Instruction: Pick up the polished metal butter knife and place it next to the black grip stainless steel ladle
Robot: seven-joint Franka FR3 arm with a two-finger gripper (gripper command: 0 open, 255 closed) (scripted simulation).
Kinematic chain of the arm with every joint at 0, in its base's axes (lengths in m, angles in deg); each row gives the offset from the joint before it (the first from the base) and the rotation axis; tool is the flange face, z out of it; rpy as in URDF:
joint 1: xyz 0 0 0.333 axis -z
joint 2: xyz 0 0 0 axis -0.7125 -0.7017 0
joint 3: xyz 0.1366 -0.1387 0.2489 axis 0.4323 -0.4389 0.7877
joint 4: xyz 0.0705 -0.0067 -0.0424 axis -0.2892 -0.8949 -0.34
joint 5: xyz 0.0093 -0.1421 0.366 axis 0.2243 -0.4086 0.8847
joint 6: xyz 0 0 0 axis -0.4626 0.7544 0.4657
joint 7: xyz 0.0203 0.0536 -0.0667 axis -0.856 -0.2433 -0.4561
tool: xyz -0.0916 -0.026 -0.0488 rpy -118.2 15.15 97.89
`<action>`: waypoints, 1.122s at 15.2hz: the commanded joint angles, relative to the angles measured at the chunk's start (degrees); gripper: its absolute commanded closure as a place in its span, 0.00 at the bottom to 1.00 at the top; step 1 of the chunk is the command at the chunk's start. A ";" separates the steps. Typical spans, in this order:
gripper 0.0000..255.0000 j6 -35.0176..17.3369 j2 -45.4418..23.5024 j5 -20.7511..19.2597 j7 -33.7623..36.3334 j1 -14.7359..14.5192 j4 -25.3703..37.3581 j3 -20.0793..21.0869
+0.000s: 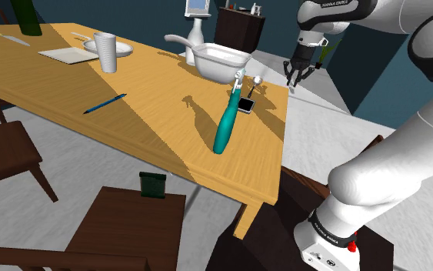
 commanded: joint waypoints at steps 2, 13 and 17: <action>1.00 0.18 -1.30 -0.13 -3.46 1.48 1.63 -1.90; 1.00 -8.24 -1.85 -0.19 -3.20 1.55 -6.24 -2.00; 1.00 -11.27 -2.43 -0.17 -3.14 1.58 -8.71 -2.05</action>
